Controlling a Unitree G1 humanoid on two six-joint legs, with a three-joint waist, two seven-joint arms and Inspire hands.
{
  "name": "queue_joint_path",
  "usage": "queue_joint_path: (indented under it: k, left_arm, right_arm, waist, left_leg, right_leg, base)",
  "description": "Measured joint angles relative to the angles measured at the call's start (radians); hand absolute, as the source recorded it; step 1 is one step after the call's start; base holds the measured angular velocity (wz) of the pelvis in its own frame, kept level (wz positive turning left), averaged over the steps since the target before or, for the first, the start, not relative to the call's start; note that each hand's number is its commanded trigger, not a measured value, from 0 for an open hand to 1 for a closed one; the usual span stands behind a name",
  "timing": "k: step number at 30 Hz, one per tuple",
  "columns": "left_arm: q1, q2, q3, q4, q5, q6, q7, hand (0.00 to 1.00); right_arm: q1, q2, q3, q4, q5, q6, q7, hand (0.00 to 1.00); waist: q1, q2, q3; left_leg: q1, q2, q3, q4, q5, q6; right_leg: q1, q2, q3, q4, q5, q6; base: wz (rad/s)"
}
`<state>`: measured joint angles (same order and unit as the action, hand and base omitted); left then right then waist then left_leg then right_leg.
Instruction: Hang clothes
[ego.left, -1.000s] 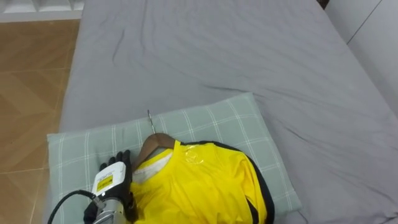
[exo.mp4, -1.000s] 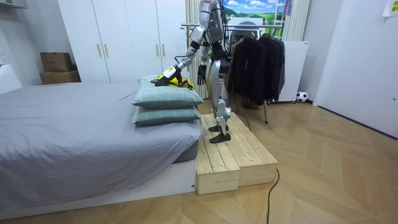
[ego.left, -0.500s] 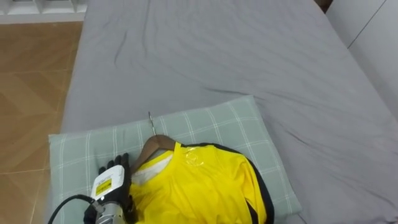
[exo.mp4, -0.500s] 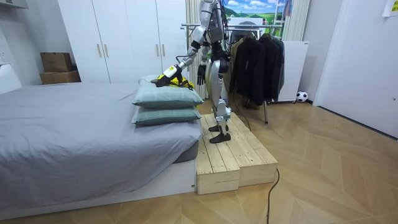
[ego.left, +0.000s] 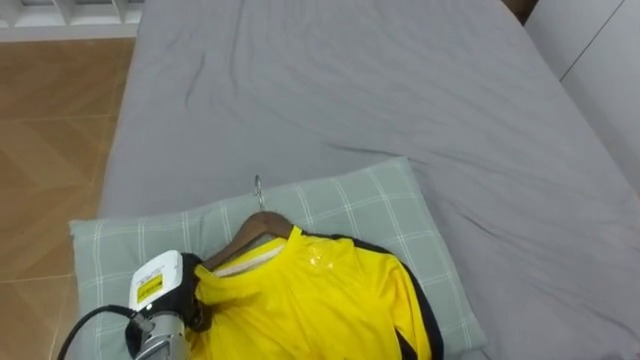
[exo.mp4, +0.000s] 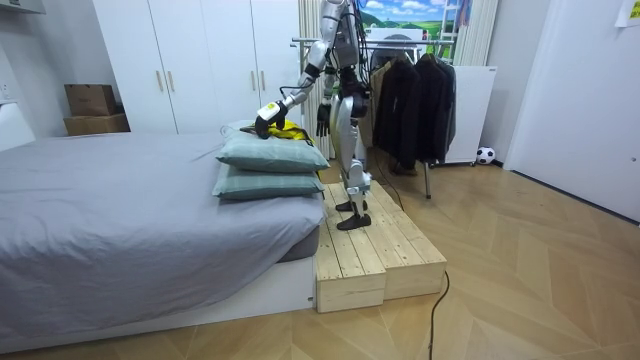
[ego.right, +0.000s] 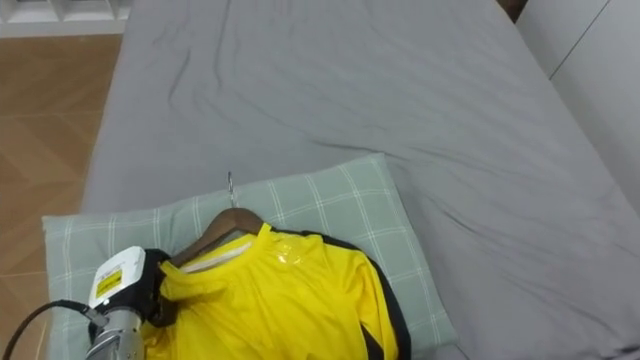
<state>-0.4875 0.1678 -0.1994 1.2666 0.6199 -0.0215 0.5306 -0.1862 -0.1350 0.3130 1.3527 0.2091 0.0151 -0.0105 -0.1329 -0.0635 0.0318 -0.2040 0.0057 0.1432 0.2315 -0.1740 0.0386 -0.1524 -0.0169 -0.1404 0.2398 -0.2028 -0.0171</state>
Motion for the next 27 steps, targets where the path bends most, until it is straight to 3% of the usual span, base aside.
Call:
queue_joint_path:
  k: [3,5,6,7,8,9,11,13,17,27]
  left_arm:
    - [0.005,0.0,0.0,0.001,-0.001,0.003,-0.001,1.0]
    - [0.008,-0.002,-0.003,0.002,0.0,0.007,-0.009,1.0]
    - [0.01,-0.002,-0.001,0.004,-0.005,0.01,-0.011,1.0]
    - [0.01,0.007,0.001,0.005,-0.021,0.01,-0.011,1.0]
    - [0.011,0.012,0.006,0.007,-0.022,0.012,-0.011,1.0]
    - [0.015,0.015,0.033,0.013,-0.022,0.018,-0.013,1.0]
    - [0.018,0.023,0.038,0.018,-0.028,0.021,-0.016,1.0]
    - [0.021,0.015,0.038,0.018,-0.029,0.022,-0.017,1.0]
    - [0.028,0.0,0.037,0.009,-0.066,0.02,-0.018,1.0]
    - [0.037,0.003,0.035,0.01,-0.116,0.025,-0.035,1.0]
  right_arm:
    - [0.0,0.0,0.0,0.0,0.0,0.0,0.0,0.0]
    - [0.0,0.0,0.0,0.001,0.001,-0.001,0.0,0.0]
    - [0.002,0.001,-0.002,0.002,0.012,-0.002,-0.002,0.0]
    - [-0.006,0.001,-0.001,0.001,0.018,-0.003,-0.006,0.0]
    - [-0.015,0.001,0.0,0.001,0.018,-0.004,-0.01,0.0]
    - [-0.017,-0.003,0.011,0.002,0.017,-0.012,-0.026,0.0]
    - [-0.015,0.004,0.02,0.006,0.017,-0.015,-0.032,0.0]
    - [-0.002,0.005,0.016,0.0,0.028,-0.018,-0.03,0.0]
    - [-0.009,0.01,0.016,0.001,0.03,-0.018,-0.018,0.0]
    - [0.002,0.008,-0.003,0.001,0.029,-0.018,0.003,0.0]
  waist:
    - [0.001,0.0,0.0]
    - [0.002,0.001,0.0006]
    - [0.009,0.002,0.0017]
    - [0.031,0.001,0.0029]
    - [0.033,-0.002,0.001]
    - [0.015,0.028,0.0016]
    - [-0.007,0.028,0.0014]
    - [-0.027,0.025,0.0029]
    - [-0.018,0.009,0.0045]
    - [-0.025,0.033,0.0012]
  left_leg:
    - [0.008,0.001,-0.017,-0.008,0.001,-0.002]
    - [0.017,0.005,-0.064,-0.016,0.004,-0.006]
    - [0.025,0.01,-0.131,-0.021,0.007,-0.01]
    - [0.021,0.012,-0.164,-0.019,0.006,-0.012]
    - [0.016,0.012,-0.168,-0.016,0.001,-0.021]
    - [0.001,0.026,-0.18,-0.012,-0.009,-0.047]
    - [0.01,0.036,-0.113,-0.029,0.004,-0.067]
    - [0.025,0.042,-0.033,-0.067,0.033,-0.051]
    - [0.038,0.038,-0.013,-0.071,0.036,-0.047]
    - [0.059,0.031,-0.001,-0.067,0.032,-0.041]
  right_leg:
    - [-0.004,0.002,-0.002,0.013,0.0,0.0]
    - [-0.036,0.004,-0.007,0.069,-0.005,-0.004]
    - [-0.079,0.008,0.006,0.104,-0.021,-0.008]
    - [-0.132,0.01,0.036,0.037,0.01,-0.023]
    - [-0.156,0.002,0.039,-0.009,0.077,-0.03]
    - [-0.146,0.007,-0.009,-0.007,0.12,-0.04]
    - [-0.126,0.007,-0.015,-0.01,0.12,-0.04]
    - [-0.105,0.008,0.01,-0.017,0.116,-0.035]
    - [-0.096,0.005,-0.001,-0.023,0.113,-0.03]
    - [-0.066,0.007,0.001,-0.043,0.106,-0.036]
  base:
    - [0.0]
    - [-0.12]
    - [-0.54]
    - [-0.65]
    - [-0.41]
    - [0.13]
    - [0.4]
    - [0.53]
    - [0.11]
    - [-0.02]
